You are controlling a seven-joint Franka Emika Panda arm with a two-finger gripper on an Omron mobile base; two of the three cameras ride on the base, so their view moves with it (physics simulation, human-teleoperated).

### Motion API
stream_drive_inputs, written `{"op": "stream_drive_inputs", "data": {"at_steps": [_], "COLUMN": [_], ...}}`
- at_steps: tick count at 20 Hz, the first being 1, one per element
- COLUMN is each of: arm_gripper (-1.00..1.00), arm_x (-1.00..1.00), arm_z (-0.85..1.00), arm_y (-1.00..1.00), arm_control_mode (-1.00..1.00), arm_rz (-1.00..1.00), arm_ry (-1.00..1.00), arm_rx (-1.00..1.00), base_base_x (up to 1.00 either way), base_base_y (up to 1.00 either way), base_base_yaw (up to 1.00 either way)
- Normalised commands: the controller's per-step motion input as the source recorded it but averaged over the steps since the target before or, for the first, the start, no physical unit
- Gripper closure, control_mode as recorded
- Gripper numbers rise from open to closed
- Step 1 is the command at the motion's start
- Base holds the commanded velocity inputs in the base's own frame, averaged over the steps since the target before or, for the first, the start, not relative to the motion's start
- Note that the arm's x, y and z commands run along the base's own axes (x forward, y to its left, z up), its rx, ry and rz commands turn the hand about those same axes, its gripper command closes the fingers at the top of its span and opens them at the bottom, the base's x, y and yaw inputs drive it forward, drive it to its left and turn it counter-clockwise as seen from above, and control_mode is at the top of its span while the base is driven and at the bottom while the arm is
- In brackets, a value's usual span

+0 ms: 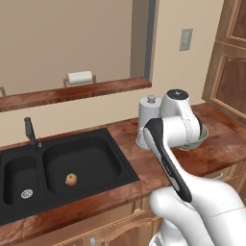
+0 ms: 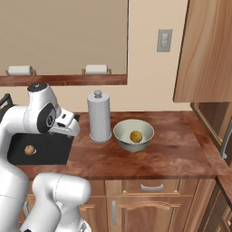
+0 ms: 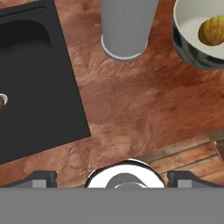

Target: Pick the squashs from the cabinet and place them in one bowl. Pick the peach from the sink and place it in the other bowl.

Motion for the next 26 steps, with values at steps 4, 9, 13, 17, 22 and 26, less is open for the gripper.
{"op": "stream_drive_inputs", "data": {"at_steps": [4,9,13,17,22,26], "arm_gripper": [-1.0,-1.0,-1.0,-1.0,-1.0,-1.0], "arm_x": [0.0,0.0,0.0,0.0,0.0,0.0], "arm_z": [0.0,0.0,0.0,0.0,0.0,0.0], "arm_y": [0.0,0.0,0.0,0.0,0.0,0.0], "arm_control_mode": [-1.0,-1.0,1.0,1.0,1.0,1.0], "arm_rz": [0.0,0.0,0.0,0.0,0.0,0.0], "arm_ry": [0.0,0.0,0.0,0.0,0.0,0.0], "arm_rx": [0.0,0.0,0.0,0.0,0.0,0.0], "base_base_x": [0.0,0.0,0.0,-0.08,-0.82,-0.72], "base_base_y": [0.0,0.0,0.0,0.07,0.48,0.36], "base_base_yaw": [0.0,0.0,0.0,0.0,0.0,0.0]}}
